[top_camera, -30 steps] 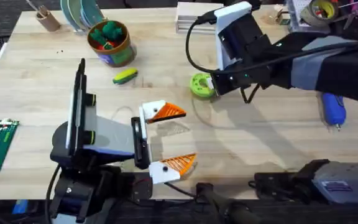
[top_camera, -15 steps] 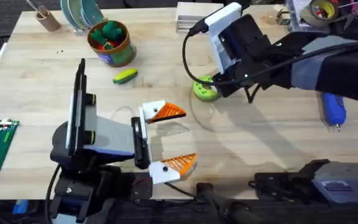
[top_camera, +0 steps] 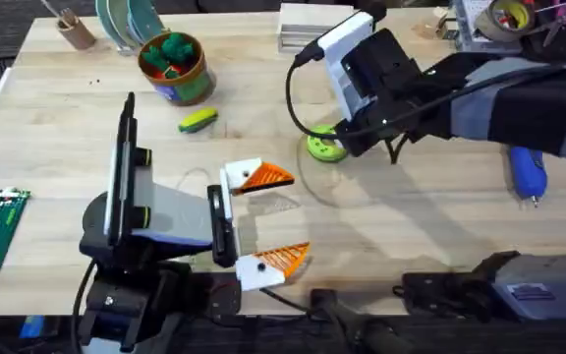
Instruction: Pick up the gripper from the table and insert it into the empty holder that is missing its gripper. Then pick up a screw, insert it into the mounting hole, and use the screwdriver to tighten it. Finally, clean up the table by picking up the vegetable and placing it into the bucket.
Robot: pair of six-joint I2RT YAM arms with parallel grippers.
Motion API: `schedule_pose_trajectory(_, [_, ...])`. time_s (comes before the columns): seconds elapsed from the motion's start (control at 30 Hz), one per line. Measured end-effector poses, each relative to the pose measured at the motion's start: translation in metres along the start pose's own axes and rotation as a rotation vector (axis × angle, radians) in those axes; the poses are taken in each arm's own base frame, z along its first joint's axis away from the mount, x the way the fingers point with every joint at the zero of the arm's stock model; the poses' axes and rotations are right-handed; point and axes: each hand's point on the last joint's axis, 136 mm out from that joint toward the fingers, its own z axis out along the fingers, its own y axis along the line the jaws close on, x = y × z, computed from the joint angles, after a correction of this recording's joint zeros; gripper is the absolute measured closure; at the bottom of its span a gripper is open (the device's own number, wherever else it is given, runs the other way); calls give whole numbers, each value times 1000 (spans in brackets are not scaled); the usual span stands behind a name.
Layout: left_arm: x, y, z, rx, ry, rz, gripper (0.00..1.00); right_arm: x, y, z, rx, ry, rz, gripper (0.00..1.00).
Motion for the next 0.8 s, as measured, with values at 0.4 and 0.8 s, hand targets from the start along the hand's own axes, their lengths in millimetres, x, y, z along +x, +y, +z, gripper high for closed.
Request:
schedule_pose_trajectory(0.4, [0, 0, 0, 0, 0, 0, 8, 2, 0, 3, -1, 10, -5, 861])
schedule_pose_trajectory(0.8, [0, 0, 0, 0, 0, 0, 8, 7, 1, 3, -1, 29, -7, 832])
